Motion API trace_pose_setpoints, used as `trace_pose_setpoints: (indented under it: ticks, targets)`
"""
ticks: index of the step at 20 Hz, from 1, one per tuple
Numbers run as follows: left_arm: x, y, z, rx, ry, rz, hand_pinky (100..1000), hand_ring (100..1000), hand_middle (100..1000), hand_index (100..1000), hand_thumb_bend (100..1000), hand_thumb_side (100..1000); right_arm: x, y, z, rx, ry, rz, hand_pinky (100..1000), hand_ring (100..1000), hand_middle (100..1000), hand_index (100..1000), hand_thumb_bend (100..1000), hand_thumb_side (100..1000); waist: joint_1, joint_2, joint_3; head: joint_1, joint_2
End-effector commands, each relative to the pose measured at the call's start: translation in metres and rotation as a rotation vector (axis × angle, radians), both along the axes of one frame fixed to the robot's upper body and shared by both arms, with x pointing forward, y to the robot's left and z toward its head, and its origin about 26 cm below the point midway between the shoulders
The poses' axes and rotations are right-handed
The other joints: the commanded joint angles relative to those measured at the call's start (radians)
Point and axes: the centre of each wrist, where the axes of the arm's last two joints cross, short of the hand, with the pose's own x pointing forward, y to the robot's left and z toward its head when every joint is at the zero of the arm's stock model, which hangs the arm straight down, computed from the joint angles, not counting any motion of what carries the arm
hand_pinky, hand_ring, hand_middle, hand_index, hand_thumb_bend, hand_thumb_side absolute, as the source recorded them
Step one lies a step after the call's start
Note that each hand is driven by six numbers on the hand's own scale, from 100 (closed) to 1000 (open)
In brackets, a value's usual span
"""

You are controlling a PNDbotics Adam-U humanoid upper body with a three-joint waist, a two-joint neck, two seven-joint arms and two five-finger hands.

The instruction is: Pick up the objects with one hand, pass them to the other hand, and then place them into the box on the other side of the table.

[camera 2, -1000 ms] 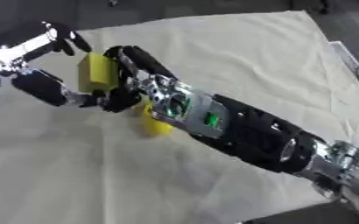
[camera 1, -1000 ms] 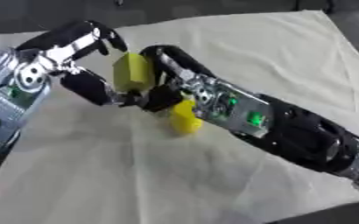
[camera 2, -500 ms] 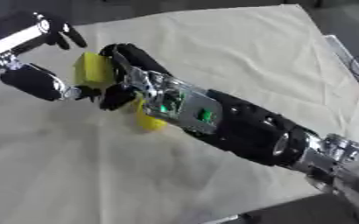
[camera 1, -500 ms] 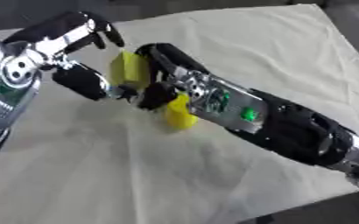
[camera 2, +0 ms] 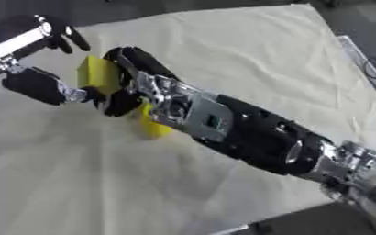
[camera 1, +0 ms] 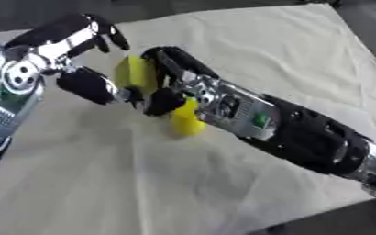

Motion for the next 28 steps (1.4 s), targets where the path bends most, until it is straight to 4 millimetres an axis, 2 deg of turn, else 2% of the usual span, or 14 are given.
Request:
trace_pose_setpoints:
  ticks: [1, 9, 15, 19, 22, 26, 28]
  targets:
    - [0.0, -0.001, 0.006, -0.015, -0.009, -0.004, 849, 747, 760, 760, 533, 252, -0.002, -0.001, 0.006, -0.005, -0.032, 0.01, 351, 498, 391, 536, 139, 100, -0.008, -0.012, -0.004, 0.003, 0.003]
    - [0.005, -0.005, 0.0, -0.002, 0.003, 0.002, 850, 748, 762, 766, 523, 260, -0.002, 0.0, 0.006, -0.002, -0.047, 0.037, 346, 496, 389, 534, 132, 100, -0.006, -0.009, -0.012, 0.013, 0.001]
    - [0.007, -0.006, -0.004, -0.001, 0.008, 0.001, 838, 723, 705, 715, 461, 209, -0.002, 0.001, 0.006, 0.001, -0.049, 0.039, 340, 494, 388, 532, 112, 100, -0.006, -0.008, -0.013, 0.021, 0.001]
    - [0.006, -0.007, -0.004, 0.003, 0.008, 0.0, 825, 689, 657, 674, 389, 142, -0.002, 0.001, 0.005, 0.004, -0.052, 0.038, 339, 494, 388, 531, 111, 100, -0.005, -0.008, -0.013, 0.025, 0.001]
    - [0.006, -0.008, -0.004, 0.0, 0.01, 0.002, 813, 655, 610, 628, 296, 103, -0.002, 0.001, 0.005, 0.005, -0.052, 0.037, 336, 495, 388, 530, 111, 100, -0.004, -0.009, -0.013, 0.026, 0.001]
    - [0.005, -0.008, -0.004, -0.008, 0.005, 0.004, 802, 621, 565, 578, 202, 100, -0.002, 0.001, 0.005, 0.006, -0.05, 0.038, 333, 496, 390, 532, 116, 100, -0.003, -0.01, -0.013, 0.026, 0.001]
    - [0.004, -0.009, -0.004, -0.015, 0.001, 0.006, 793, 596, 519, 522, 159, 100, -0.002, 0.001, 0.004, 0.005, -0.047, 0.038, 336, 497, 394, 535, 149, 100, -0.004, -0.011, -0.013, 0.026, 0.0]
